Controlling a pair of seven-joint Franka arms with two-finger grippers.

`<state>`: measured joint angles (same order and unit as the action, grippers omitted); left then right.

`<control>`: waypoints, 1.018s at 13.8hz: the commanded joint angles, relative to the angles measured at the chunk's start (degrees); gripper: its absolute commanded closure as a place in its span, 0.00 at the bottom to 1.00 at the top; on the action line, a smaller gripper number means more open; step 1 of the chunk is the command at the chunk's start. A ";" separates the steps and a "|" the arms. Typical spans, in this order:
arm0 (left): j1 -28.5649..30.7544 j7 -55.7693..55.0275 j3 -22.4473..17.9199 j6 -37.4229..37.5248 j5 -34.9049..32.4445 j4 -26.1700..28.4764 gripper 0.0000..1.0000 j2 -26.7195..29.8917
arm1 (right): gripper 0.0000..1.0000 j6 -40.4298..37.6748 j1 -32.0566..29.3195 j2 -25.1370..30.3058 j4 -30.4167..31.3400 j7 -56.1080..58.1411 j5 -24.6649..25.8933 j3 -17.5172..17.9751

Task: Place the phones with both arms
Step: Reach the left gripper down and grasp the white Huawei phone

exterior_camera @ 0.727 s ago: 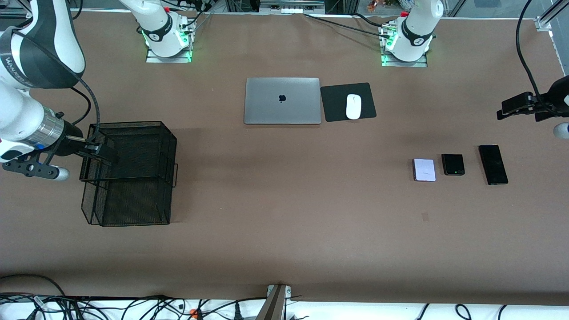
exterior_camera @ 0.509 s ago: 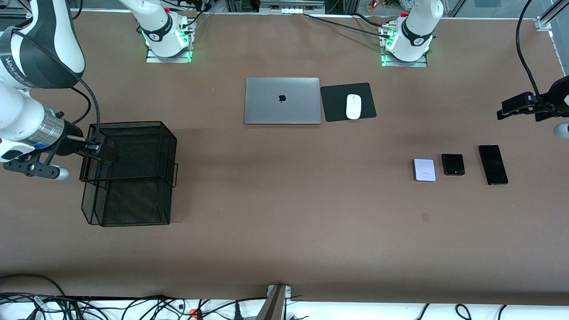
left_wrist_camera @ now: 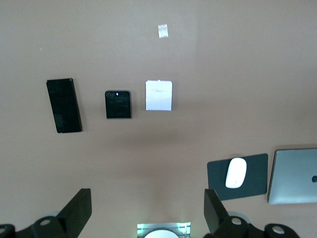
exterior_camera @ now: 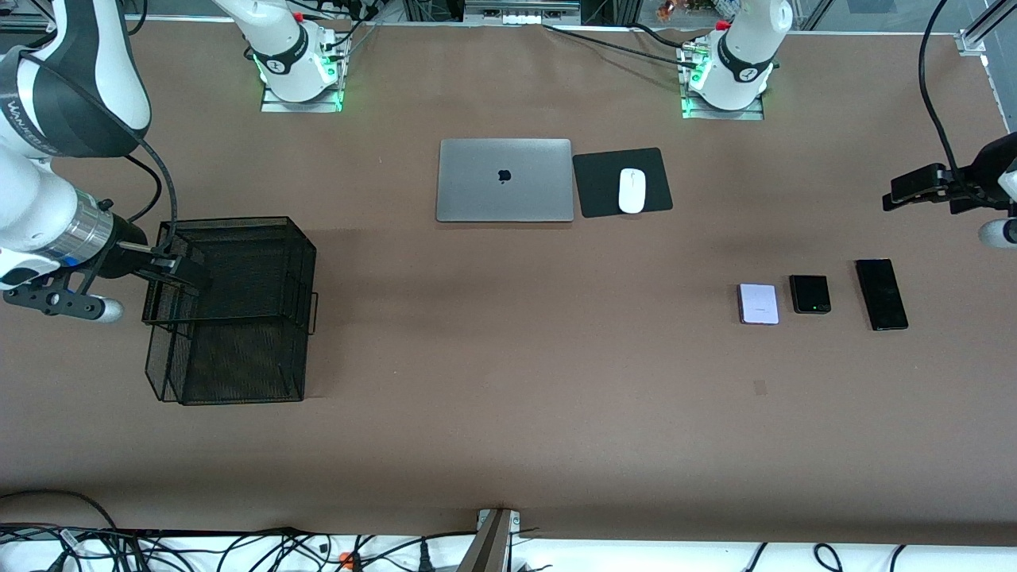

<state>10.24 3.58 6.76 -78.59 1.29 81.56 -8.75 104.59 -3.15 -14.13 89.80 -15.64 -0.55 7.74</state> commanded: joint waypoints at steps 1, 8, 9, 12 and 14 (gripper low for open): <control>0.05 3.61 -0.34 -0.59 -0.23 2.19 0.00 -0.74 | 0.00 -0.71 -0.81 -0.19 -1.12 0.25 -0.15 0.61; 0.13 8.28 -0.17 -22.72 -4.11 16.69 0.00 -4.42 | 0.00 -0.79 -0.81 -0.28 -0.95 0.25 -0.07 0.61; 0.05 8.37 -0.17 -25.53 -4.11 17.66 0.00 -6.09 | 0.00 -0.79 -0.81 -0.28 -0.95 0.25 -0.07 0.70; 0.05 8.37 -0.17 -34.05 -4.10 20.64 0.00 -10.40 | 0.00 -0.79 -0.98 -0.28 -1.03 0.25 -0.15 0.61; -0.04 8.29 -0.17 -42.91 -4.02 25.37 0.00 -11.64 | 0.00 -0.79 -0.90 -0.28 -1.03 0.25 -0.15 0.61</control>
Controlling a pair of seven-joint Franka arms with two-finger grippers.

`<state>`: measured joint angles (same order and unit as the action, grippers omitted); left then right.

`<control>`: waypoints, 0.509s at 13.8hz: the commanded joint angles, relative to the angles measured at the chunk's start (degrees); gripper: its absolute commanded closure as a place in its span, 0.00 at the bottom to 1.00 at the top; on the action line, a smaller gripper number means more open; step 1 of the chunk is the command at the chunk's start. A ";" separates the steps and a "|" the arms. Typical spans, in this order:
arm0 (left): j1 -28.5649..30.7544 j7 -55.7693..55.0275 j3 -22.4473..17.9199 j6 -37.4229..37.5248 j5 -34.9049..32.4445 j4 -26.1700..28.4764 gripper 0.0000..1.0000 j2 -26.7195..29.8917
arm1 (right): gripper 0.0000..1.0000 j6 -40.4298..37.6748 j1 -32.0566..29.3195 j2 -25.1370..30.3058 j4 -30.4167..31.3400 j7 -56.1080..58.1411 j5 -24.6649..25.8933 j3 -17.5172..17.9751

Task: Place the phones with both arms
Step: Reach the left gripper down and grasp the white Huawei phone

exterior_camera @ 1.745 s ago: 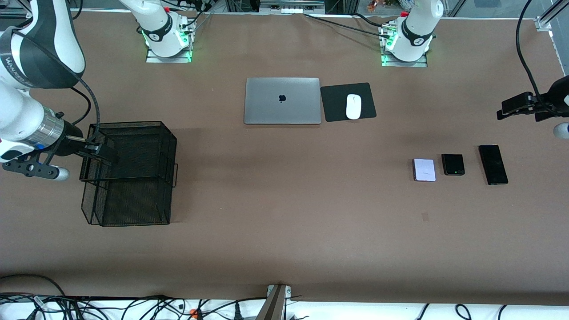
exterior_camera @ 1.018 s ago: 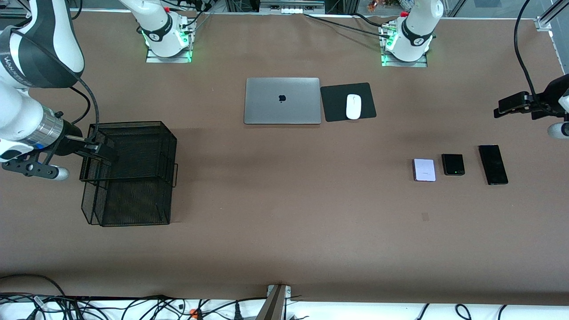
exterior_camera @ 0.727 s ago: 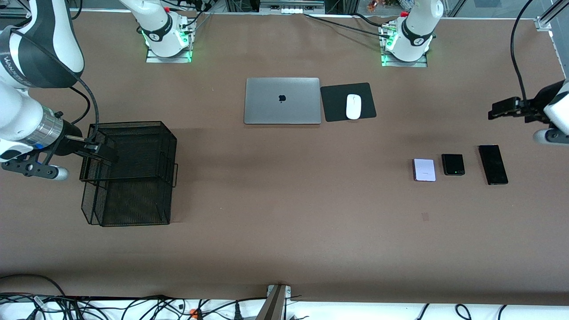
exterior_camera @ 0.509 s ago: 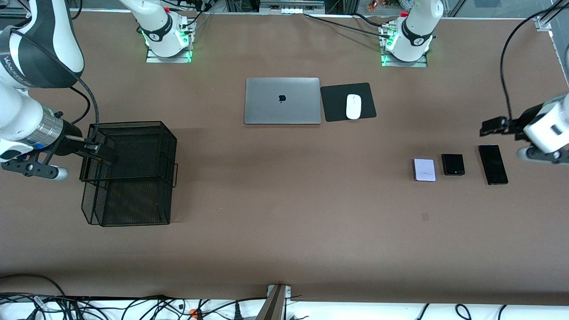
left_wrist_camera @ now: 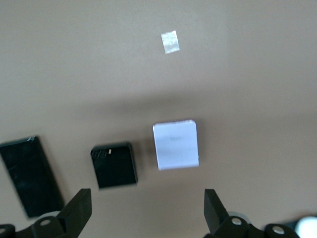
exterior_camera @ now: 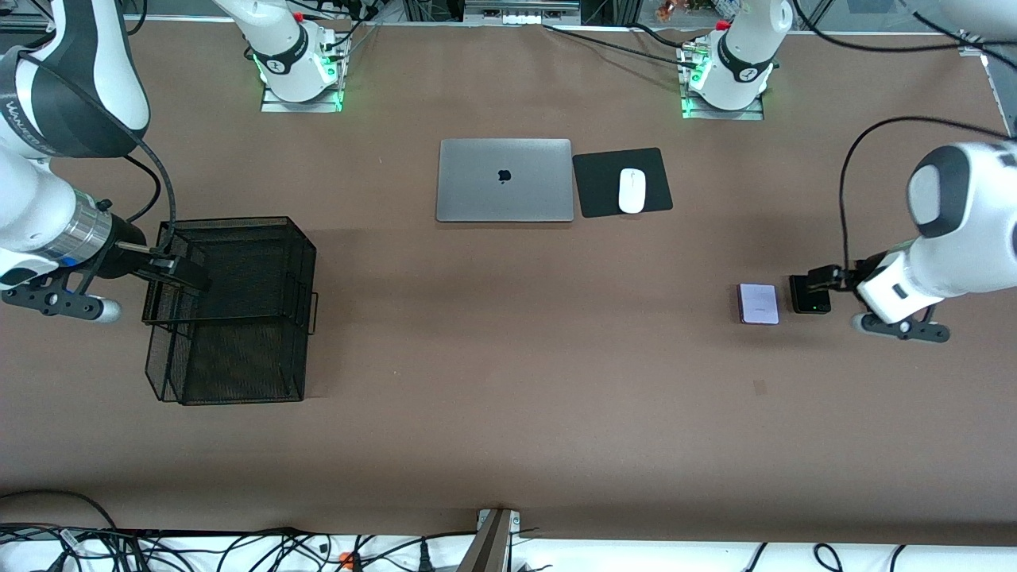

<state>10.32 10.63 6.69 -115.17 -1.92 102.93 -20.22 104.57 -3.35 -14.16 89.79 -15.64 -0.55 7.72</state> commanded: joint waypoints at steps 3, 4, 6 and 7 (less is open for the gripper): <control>-0.12 0.54 -0.10 -16.30 -0.80 9.38 0.00 -2.27 | 0.00 -0.69 -0.60 -0.26 -1.02 0.17 -0.07 0.71; -0.12 0.27 -0.18 -17.97 -0.80 10.44 0.00 -2.63 | 0.00 -0.69 -0.60 -0.26 -1.02 0.17 -0.15 0.72; -0.12 -0.51 -0.18 -22.36 -0.80 13.77 0.00 -2.63 | 0.00 -0.69 -0.60 -0.26 -1.02 0.25 -0.07 0.63; -0.12 -1.48 -0.18 -25.08 -0.80 15.70 0.00 -2.63 | 0.00 -0.69 -0.60 -0.26 -0.94 0.25 -0.07 0.63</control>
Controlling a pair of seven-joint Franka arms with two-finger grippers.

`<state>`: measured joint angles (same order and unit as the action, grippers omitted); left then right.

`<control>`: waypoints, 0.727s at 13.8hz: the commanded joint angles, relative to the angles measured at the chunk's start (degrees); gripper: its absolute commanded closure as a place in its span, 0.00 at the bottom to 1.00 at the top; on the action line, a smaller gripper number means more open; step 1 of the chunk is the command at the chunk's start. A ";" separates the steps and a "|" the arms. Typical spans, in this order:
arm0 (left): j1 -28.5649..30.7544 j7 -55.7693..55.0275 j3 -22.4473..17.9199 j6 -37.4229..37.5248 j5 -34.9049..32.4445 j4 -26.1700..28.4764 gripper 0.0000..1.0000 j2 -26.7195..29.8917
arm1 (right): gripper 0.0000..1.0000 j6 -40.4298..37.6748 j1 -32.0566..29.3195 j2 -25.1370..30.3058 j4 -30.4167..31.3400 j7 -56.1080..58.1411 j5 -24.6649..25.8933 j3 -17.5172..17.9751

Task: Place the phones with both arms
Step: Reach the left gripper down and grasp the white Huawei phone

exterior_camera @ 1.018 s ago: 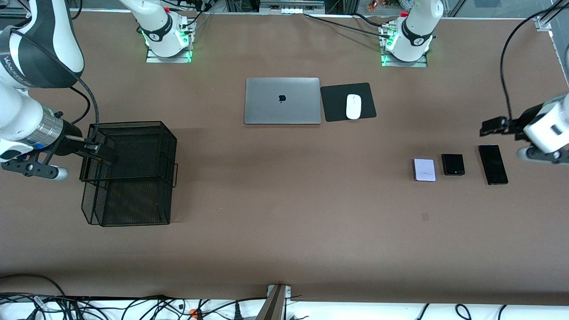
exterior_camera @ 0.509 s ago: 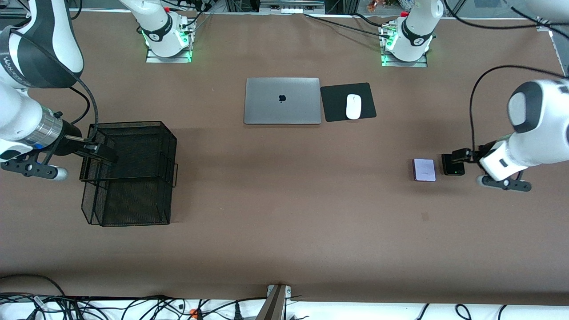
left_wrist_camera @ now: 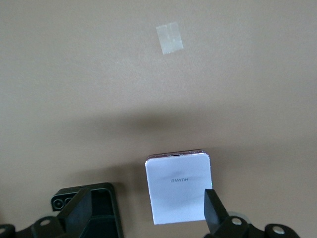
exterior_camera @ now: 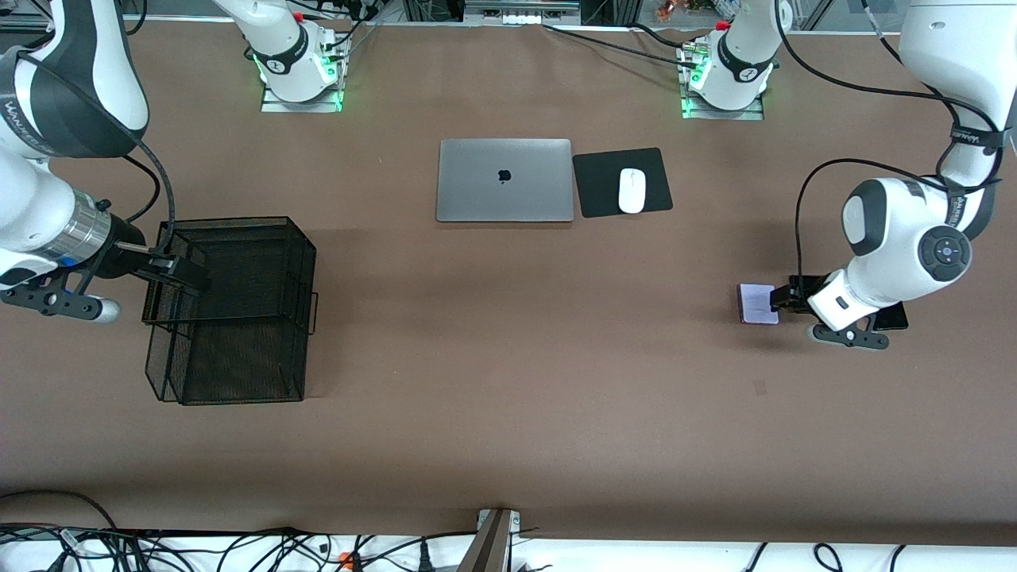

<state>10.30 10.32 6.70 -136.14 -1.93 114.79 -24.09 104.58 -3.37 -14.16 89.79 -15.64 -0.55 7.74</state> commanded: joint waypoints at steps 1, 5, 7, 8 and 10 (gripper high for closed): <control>-0.19 -2.05 -0.19 -6.14 -0.80 5.16 0.00 1.24 | 0.00 -0.69 -0.58 -0.26 -1.02 0.25 -0.07 0.61; -1.50 -7.32 -0.10 -9.23 -0.80 7.02 0.00 0.71 | 0.00 -0.69 -0.58 -0.26 -0.93 0.25 -0.07 0.61; -2.47 -9.61 -0.10 -10.54 -0.80 7.63 0.00 0.01 | 0.00 -0.69 -0.58 -0.26 -0.93 0.25 -0.07 0.61; -2.56 -9.62 -0.10 -11.68 -0.80 7.99 0.00 -0.25 | 0.00 -0.69 -0.58 -0.26 -0.93 0.25 -0.07 0.61; -2.56 -9.62 -0.10 -14.23 -0.80 8.34 0.00 -1.92 | 0.00 -0.69 -0.58 -0.26 -0.93 0.25 -0.07 0.61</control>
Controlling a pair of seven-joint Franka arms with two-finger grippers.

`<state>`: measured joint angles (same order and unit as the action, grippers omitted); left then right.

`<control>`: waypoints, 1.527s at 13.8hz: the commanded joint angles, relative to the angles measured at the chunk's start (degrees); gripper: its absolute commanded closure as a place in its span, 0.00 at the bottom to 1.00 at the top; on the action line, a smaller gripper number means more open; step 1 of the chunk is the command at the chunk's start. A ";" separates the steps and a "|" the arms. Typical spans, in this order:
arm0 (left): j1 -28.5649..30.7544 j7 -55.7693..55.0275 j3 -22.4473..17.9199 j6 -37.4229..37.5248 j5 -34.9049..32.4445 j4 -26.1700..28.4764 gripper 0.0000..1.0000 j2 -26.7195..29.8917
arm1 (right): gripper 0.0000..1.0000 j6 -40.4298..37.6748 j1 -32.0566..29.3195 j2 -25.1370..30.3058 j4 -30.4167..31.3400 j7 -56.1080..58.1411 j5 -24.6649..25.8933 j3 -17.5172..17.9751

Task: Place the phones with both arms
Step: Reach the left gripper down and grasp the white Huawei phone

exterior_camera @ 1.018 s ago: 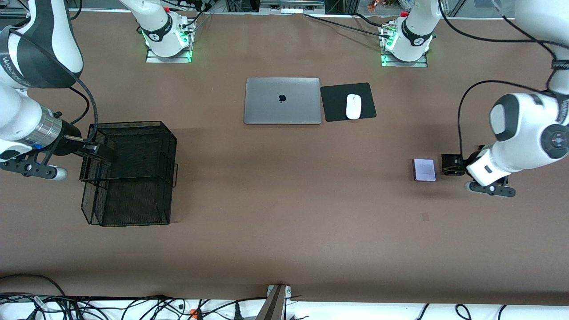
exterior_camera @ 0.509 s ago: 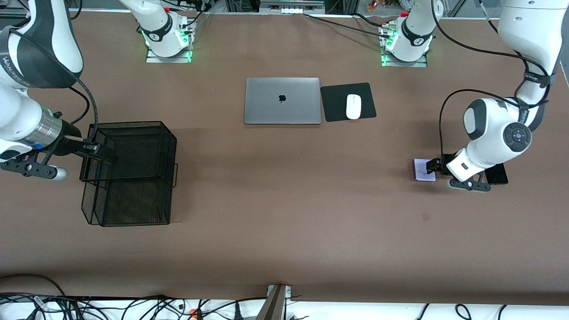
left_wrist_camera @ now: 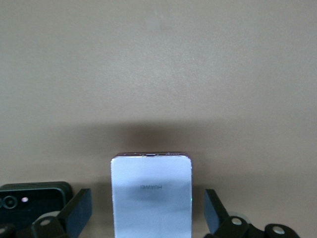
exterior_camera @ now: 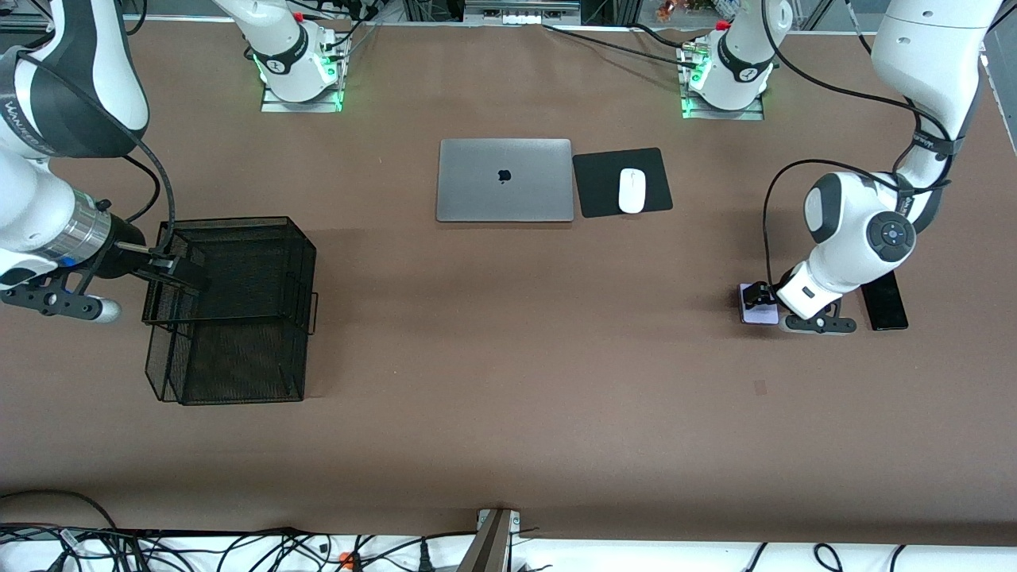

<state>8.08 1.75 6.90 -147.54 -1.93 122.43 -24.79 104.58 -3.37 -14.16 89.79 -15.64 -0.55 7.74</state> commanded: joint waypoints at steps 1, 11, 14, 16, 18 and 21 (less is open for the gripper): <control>-0.26 -1.05 -0.31 -4.15 -0.80 0.70 0.00 -2.18 | 0.00 -0.69 -0.58 -0.26 -0.94 0.25 -0.07 0.61; -0.17 -0.96 -0.39 -7.06 -0.80 0.53 0.30 -6.06 | 0.00 -0.69 -0.58 -0.26 -0.94 0.25 -0.07 0.61; 0.09 -1.13 -0.31 -6.98 -0.80 0.00 0.86 -6.59 | 0.00 -0.69 -0.49 -0.35 -0.94 0.25 -0.07 0.69; 0.09 -1.40 -0.31 -6.54 -0.80 -0.35 1.00 -6.59 | 0.00 -0.69 -0.58 -0.35 -0.94 0.25 -0.07 0.61; 0.09 -1.40 -0.31 -5.06 -0.80 -1.84 1.00 -6.50 | 0.00 -0.69 -0.58 -0.35 -0.94 0.25 -0.16 0.61; -1.31 -2.27 -0.31 8.71 -0.71 -10.34 1.00 -6.59 | 0.00 -0.61 -0.67 -0.35 -0.94 0.25 -0.16 0.61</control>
<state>8.06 0.82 6.77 -146.71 -1.93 119.17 -30.05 104.58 -3.38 -14.20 89.79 -15.63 -0.55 7.76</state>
